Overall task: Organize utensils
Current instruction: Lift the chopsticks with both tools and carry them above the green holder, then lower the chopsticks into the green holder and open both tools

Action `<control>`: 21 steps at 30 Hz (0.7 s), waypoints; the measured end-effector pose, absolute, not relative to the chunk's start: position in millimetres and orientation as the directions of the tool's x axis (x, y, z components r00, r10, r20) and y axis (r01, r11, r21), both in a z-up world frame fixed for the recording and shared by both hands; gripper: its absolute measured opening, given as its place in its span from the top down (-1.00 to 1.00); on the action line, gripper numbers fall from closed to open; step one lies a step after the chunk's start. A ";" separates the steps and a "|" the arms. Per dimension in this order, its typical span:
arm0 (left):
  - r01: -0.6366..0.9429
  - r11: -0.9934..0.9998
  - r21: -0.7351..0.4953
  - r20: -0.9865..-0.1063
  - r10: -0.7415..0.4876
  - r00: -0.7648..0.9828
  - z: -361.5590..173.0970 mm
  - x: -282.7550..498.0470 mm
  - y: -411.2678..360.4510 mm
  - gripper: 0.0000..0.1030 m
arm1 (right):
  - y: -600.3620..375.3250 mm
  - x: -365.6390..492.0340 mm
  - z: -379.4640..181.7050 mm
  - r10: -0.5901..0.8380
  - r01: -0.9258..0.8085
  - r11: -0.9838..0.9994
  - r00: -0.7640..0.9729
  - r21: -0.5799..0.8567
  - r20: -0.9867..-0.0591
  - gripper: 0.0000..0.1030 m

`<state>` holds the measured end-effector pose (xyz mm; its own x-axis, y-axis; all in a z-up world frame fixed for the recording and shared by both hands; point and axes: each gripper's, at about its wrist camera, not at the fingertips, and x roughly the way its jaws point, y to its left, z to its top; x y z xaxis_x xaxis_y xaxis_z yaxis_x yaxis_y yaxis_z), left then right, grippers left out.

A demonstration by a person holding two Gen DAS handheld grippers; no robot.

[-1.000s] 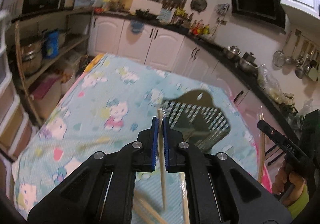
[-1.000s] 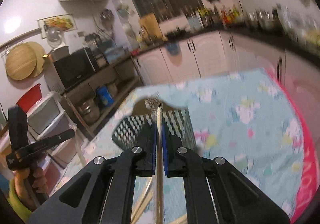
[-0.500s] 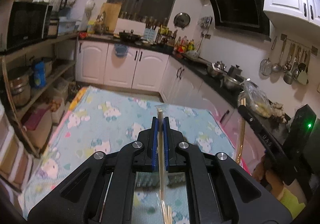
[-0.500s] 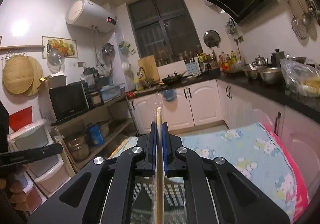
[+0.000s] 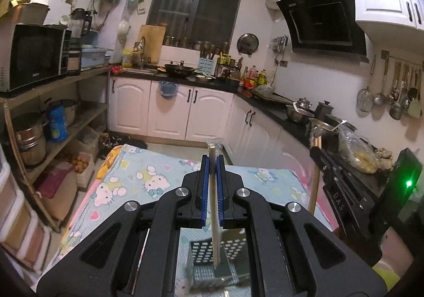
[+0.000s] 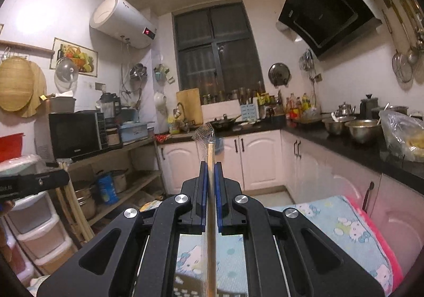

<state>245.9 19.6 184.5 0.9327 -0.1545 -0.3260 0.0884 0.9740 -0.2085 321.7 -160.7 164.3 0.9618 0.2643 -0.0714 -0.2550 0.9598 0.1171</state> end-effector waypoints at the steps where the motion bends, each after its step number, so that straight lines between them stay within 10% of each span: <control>1: 0.084 0.974 -0.208 -0.323 -0.150 0.934 180.2 248.9 20.1 0.98 | -157.9 324.4 161.7 0.247 -0.240 0.965 0.967 0.103 -0.062 0.89; 21: 0.078 0.976 -0.204 -0.370 -0.151 0.917 125.4 267.2 23.4 0.97 | -150.8 340.4 102.9 0.105 -0.104 0.994 0.994 0.039 -0.030 0.89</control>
<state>267.2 23.4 125.4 0.9169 -0.1506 -0.3697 0.0781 0.9759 -0.2039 340.4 -150.8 102.9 0.9940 0.1048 -0.0301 -0.1036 0.9938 0.0393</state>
